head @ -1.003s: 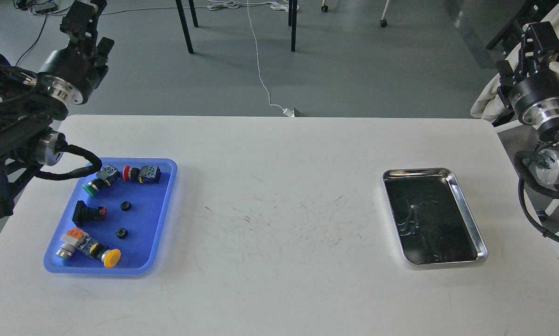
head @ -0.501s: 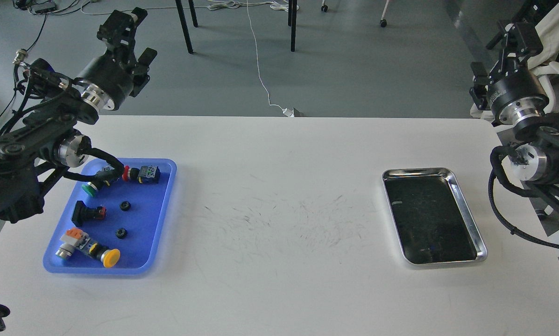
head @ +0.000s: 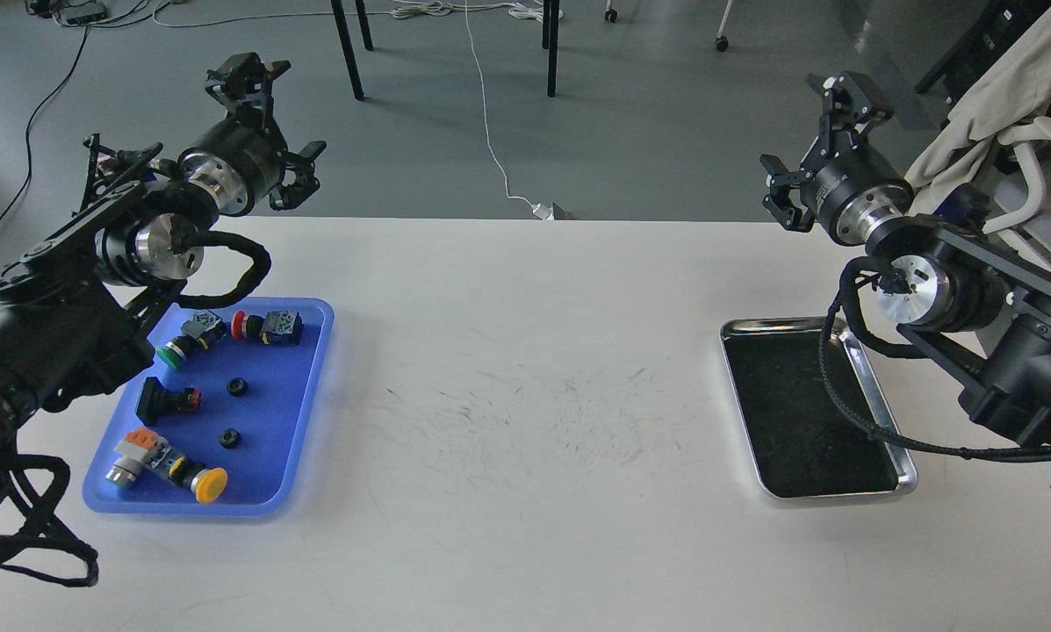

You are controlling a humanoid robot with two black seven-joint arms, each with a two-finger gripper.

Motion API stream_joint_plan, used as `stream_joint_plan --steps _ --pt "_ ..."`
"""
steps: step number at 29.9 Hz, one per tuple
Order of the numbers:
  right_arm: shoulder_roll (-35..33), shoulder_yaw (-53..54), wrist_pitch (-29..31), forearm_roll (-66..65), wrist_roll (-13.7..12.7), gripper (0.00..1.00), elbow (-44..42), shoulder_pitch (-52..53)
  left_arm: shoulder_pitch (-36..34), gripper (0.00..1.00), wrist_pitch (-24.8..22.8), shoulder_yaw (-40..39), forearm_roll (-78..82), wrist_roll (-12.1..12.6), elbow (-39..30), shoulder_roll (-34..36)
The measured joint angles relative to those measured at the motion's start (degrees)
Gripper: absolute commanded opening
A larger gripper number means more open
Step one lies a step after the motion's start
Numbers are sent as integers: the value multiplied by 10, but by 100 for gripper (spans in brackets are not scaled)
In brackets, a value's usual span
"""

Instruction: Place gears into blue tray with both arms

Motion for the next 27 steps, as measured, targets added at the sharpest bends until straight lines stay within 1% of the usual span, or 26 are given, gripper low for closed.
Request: stream_joint_plan --steps 5,10,14,19,23,27 --pt "-5 26 7 1 0 99 -5 -19 -2 98 -17 -14 -11 0 20 1" --pt "-17 66 11 12 0 99 -5 -46 6 98 -24 -36 -28 2 19 4" --pt "-52 86 22 18 4 99 -1 -55 14 98 -59 -37 -28 2 15 25" --pt "-73 92 42 18 7 99 2 -58 24 98 -76 -28 -19 6 -33 60" --pt "-80 92 48 18 10 99 3 -63 46 98 -128 3 -16 7 -54 86" --pt "-81 91 49 17 15 99 2 -70 79 98 -155 10 -14 4 -93 114"
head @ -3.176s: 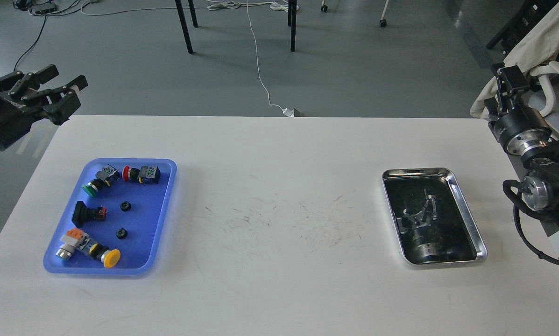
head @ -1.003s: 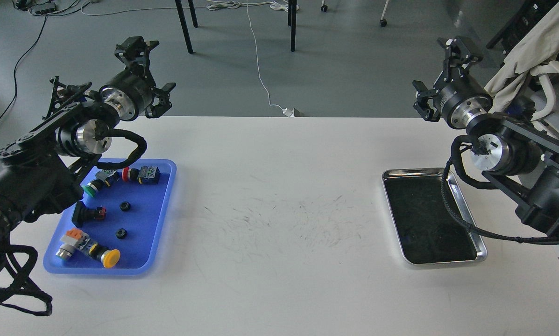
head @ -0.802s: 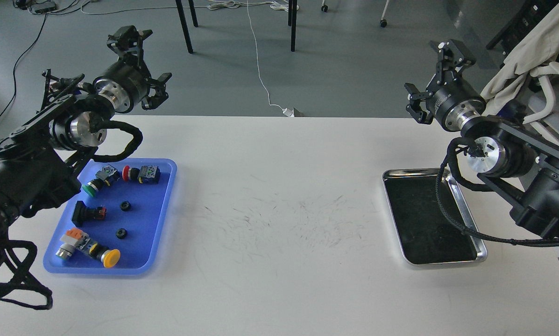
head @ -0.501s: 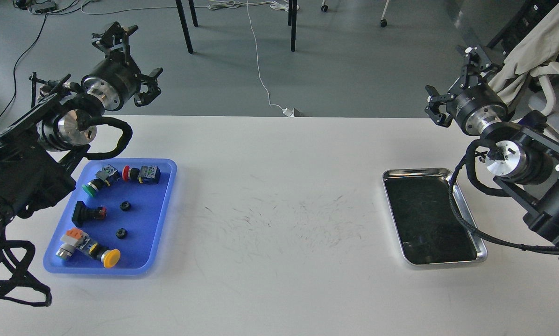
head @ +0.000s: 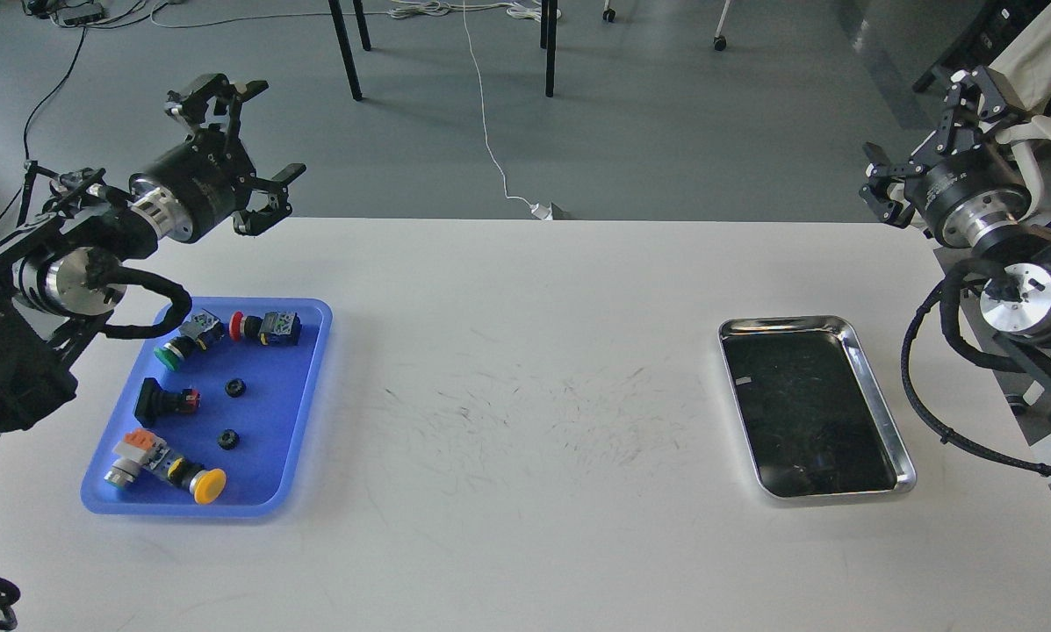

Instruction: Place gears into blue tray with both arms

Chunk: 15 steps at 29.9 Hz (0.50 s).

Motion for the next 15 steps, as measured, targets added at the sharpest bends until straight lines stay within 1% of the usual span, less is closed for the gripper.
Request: stream_joint_plan --steps 3,6,9,10,15 --pt "1 0 0 0 2 99 -1 -4 21 98 -25 -1 2 -1 -78 43" --pt "3 0 0 -1 2 99 -2 -6 37 98 -28 2 9 0 -134 70" --pt "4 0 0 -1 3 99 -2 -7 40 98 15 0 18 0 -121 60" --pt "4 0 0 -1 3 99 -2 -8 40 98 23 -2 20 0 -116 53" --pt "9 -2 -1 -2 3 99 -7 -9 37 98 43 -25 20 -2 -85 19"
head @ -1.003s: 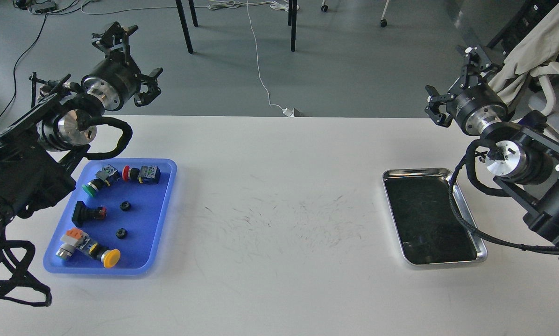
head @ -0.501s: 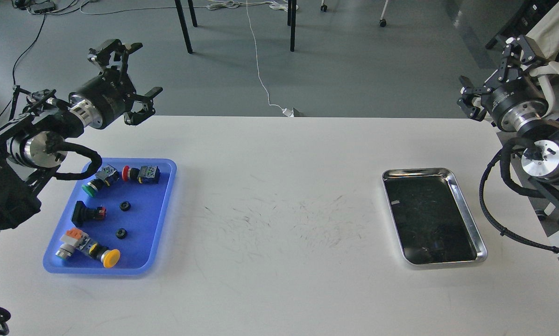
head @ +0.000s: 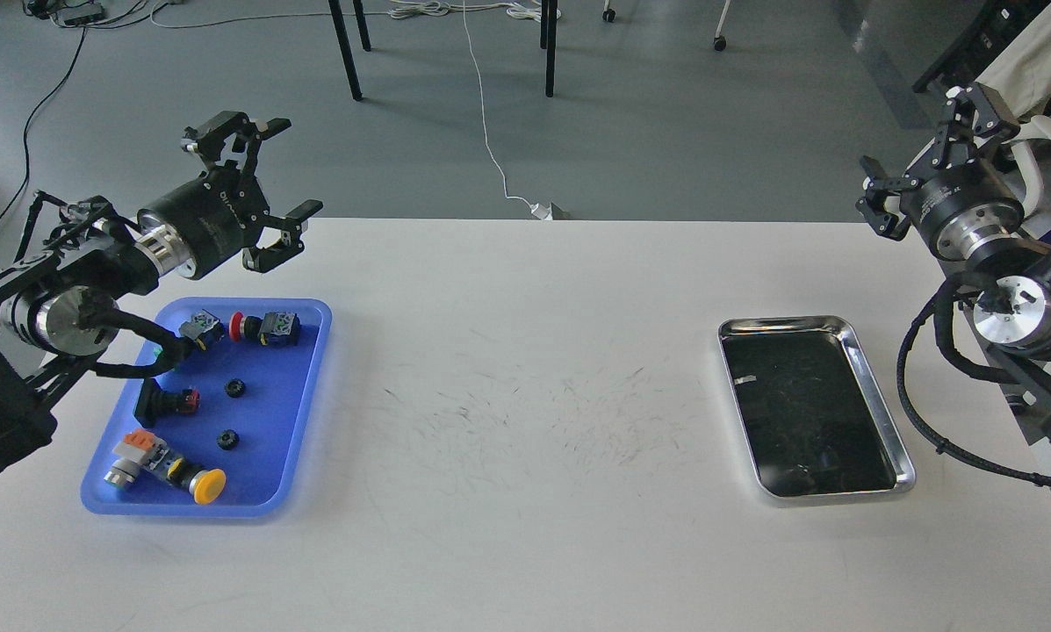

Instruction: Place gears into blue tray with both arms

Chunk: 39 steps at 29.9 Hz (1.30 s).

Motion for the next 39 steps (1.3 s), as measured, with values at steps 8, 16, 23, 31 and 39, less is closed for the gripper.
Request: stream_joint_plan --steps 8,16,23,31,39 --pt "11 2 -4 -2 0 99 -1 -5 -53 98 11 -14 1 1 86 -57" --pt "24 9 -6 -3 0 99 -3 -5 -68 98 24 -13 1 -1 136 -101" --pt "33 18 -6 -6 4 99 -10 -5 -69 98 28 -14 0 -2 145 -105" --pt "54 21 -6 -8 5 99 -11 -3 -70 98 35 -18 0 -2 151 -101" --pt "61 21 -6 -8 5 99 -13 -2 -68 98 44 -20 0 -2 160 -101"
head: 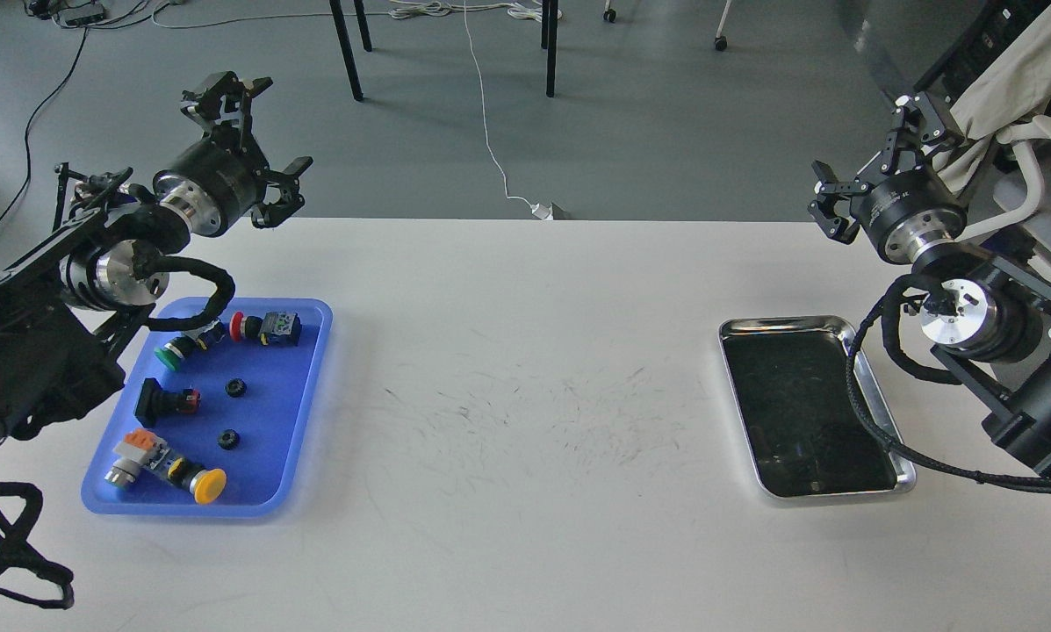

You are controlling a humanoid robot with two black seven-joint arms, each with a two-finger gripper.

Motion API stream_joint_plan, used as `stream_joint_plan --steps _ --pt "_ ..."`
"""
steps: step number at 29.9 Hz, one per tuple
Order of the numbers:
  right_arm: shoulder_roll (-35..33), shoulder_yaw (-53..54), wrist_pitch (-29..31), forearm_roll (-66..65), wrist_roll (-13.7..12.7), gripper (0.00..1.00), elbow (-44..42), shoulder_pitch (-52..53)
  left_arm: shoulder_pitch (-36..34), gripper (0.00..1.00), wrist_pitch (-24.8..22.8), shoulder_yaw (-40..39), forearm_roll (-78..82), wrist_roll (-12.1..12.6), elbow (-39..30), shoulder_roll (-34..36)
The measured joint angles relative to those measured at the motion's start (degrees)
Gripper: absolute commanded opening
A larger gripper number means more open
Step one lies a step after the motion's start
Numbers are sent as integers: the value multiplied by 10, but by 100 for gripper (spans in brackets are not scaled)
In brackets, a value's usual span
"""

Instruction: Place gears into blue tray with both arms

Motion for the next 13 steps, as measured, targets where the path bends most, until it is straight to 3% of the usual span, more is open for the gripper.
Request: stream_joint_plan --steps 13 --pt "0 0 0 0 0 99 -2 1 0 98 -1 1 -1 -1 3 3"
